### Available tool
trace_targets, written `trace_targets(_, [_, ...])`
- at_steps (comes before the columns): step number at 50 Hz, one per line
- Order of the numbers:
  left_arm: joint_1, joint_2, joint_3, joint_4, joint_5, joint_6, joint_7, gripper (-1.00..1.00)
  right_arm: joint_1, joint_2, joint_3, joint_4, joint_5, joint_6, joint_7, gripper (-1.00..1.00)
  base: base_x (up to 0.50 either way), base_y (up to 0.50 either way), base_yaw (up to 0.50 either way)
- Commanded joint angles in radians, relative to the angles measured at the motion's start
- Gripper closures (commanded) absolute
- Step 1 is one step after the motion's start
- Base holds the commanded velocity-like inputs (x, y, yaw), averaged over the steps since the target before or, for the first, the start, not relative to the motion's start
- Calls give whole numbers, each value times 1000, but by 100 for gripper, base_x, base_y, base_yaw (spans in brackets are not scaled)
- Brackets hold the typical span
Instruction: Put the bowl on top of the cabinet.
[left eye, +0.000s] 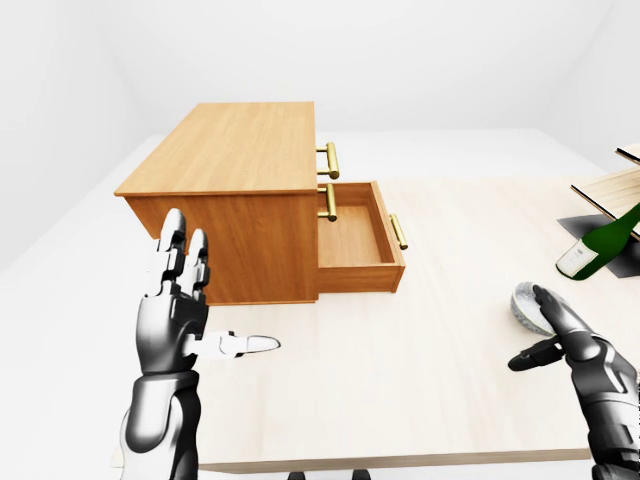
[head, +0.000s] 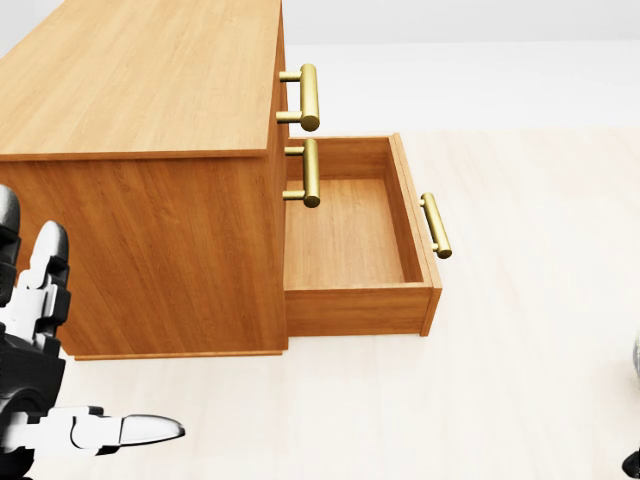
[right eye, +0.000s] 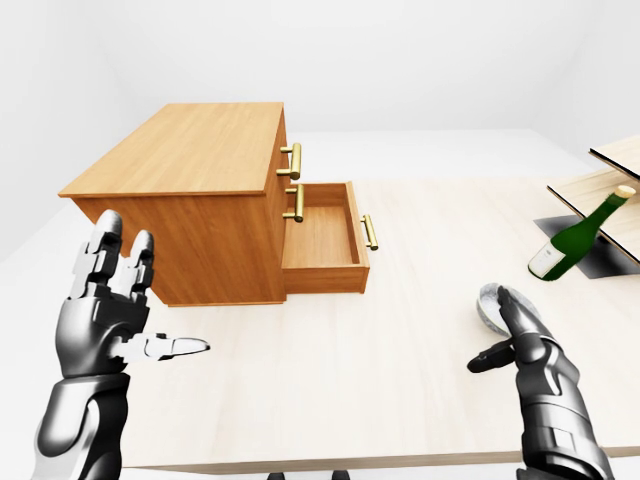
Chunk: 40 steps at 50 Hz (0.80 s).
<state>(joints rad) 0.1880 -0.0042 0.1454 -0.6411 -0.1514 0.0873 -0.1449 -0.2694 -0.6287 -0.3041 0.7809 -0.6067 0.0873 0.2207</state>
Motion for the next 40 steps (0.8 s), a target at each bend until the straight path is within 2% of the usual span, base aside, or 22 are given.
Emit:
trace_targets(1, [1, 0, -6, 6, 5, 0, 1, -100, -44, -5, 37, 124, 27, 0, -41, -100, 0, 0, 0])
trace_targets(13, [-1, 1, -7, 14, 7, 0, 3, -100, -77, 6, 87, 232, 65, 0, -87, -97, 0, 0, 0])
trace_targets(14, [-1, 1, -7, 12, 7, 0, 3, -100, -74, 8, 89, 231, 69, 0, -88, 17, 0, 0, 0])
trace_targets(15, [0, 1, -7, 12, 8, 0, 4, -100, -71, 9, 89, 227, 75, 0, -85, 100, 0, 0, 0])
trace_targets(34, [4, 0, -18, 23, 16, 0, 5, -100, -71, 9, 98, 252, 95, 0, -100, 100, 0, 0, 0])
trace_targets(37, [1, 2, -14, 25, 14, 0, 5, -100, -58, 11, 95, 208, 95, 0, -90, 100, 0, 0, 0])
trace_targets(40, [-3, 3, -8, 21, 9, 0, 5, -100, -2, 32, 84, 55, 76, 0, -48, 100, 0, 0, 0])
